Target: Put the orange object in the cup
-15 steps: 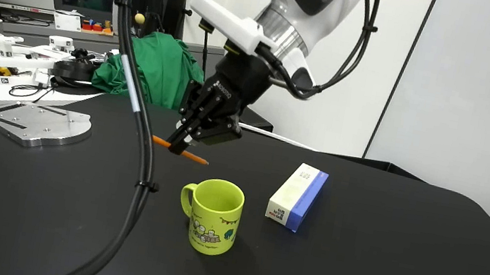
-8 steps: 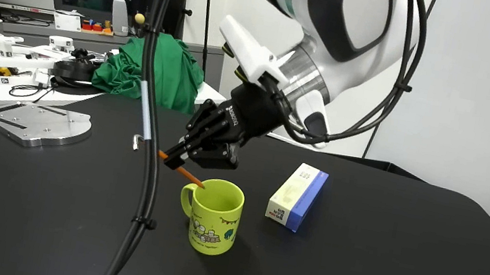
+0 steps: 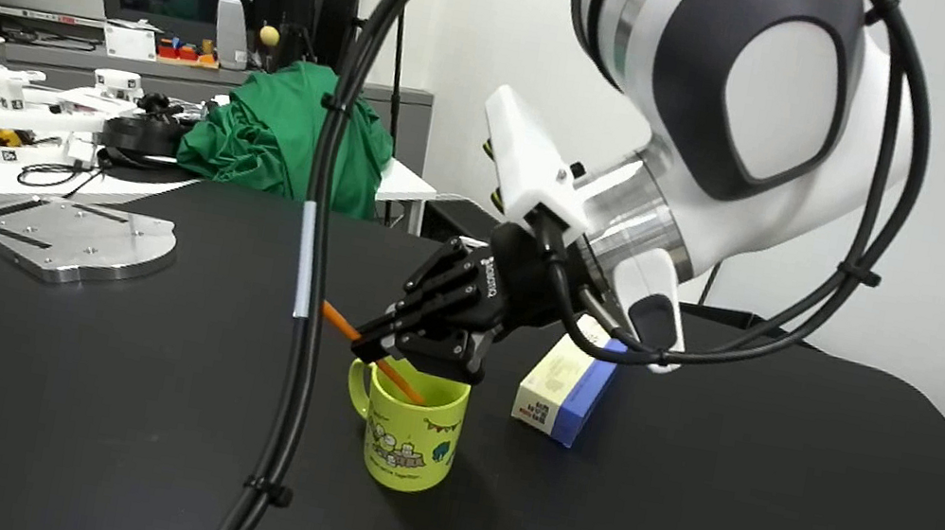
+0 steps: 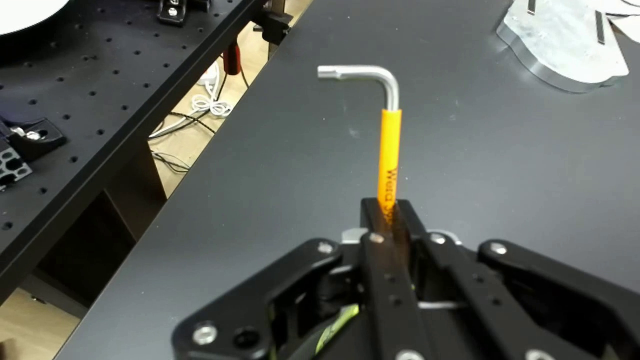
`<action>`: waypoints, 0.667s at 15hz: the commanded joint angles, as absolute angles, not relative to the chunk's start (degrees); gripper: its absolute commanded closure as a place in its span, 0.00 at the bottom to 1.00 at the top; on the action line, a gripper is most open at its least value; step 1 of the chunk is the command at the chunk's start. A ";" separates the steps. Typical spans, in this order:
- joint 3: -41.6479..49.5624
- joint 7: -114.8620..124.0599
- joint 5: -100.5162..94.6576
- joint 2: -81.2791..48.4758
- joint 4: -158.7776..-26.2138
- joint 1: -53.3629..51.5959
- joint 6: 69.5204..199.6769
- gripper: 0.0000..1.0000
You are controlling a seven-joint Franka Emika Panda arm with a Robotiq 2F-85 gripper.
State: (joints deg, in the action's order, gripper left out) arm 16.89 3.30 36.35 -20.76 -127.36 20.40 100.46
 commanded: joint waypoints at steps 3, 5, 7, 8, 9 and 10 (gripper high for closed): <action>18.30 5.21 37.87 -23.36 -125.74 21.95 101.82 0.98; 18.35 5.29 37.52 -23.55 -125.70 22.06 102.44 0.65; 18.33 5.49 37.31 -23.16 -125.81 21.80 103.10 0.53; 18.20 5.52 37.33 -22.88 -125.84 21.67 103.14 0.47; 18.08 5.60 37.26 -22.56 -125.89 21.48 103.20 0.41; 17.94 5.54 37.27 -22.19 -125.93 21.30 103.04 0.33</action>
State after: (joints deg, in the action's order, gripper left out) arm 18.27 3.30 37.29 -23.10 -126.74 21.75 103.44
